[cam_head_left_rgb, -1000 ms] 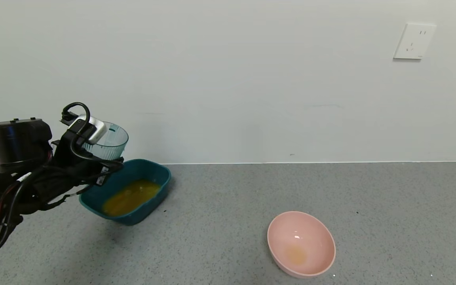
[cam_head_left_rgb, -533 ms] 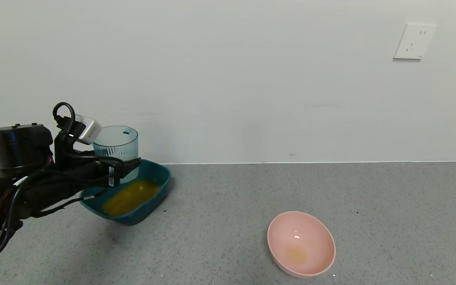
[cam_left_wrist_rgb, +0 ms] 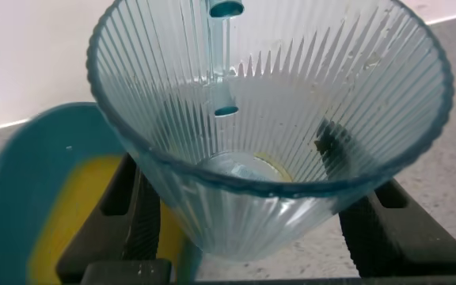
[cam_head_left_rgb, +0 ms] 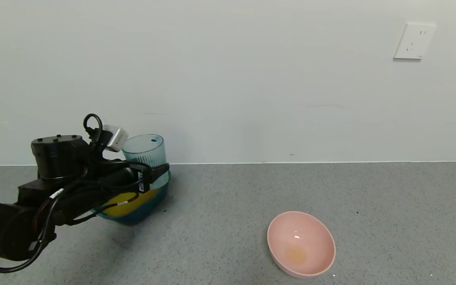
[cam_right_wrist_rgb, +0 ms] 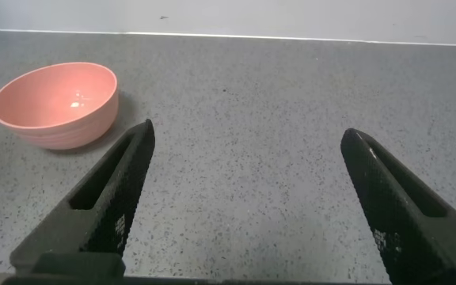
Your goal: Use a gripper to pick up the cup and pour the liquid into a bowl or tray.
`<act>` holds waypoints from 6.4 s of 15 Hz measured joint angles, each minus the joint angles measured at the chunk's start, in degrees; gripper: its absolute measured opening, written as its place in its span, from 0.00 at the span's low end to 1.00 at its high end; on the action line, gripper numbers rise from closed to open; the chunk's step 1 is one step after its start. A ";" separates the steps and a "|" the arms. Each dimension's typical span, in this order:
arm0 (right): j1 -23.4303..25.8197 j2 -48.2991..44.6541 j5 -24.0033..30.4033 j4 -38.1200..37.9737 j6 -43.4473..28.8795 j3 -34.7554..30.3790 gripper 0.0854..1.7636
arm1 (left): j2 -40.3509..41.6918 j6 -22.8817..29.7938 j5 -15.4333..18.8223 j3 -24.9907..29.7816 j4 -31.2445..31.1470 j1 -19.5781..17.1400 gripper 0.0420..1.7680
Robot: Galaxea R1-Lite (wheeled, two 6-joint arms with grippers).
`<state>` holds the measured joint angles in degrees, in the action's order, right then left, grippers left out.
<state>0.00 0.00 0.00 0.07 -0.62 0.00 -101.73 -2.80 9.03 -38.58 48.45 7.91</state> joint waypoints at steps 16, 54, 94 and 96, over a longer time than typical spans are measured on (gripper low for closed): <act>0.00 0.00 0.00 0.00 0.00 0.00 0.97 | -23.25 5.86 -22.02 -9.57 15.62 21.08 0.71; 0.00 0.00 0.00 0.00 0.00 0.00 0.97 | -38.68 11.90 -37.30 -20.74 19.11 23.22 0.91; 0.00 0.00 0.00 0.00 0.00 0.00 0.97 | 80.95 -3.39 -8.37 2.97 -65.26 -8.84 0.97; 0.00 0.00 -0.02 0.00 0.00 0.00 0.97 | 86.33 -3.41 -8.40 4.02 -68.15 -8.53 0.97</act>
<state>0.00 0.00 -0.02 0.07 -0.62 0.00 -15.40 -6.22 0.63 -34.56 -19.70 -0.62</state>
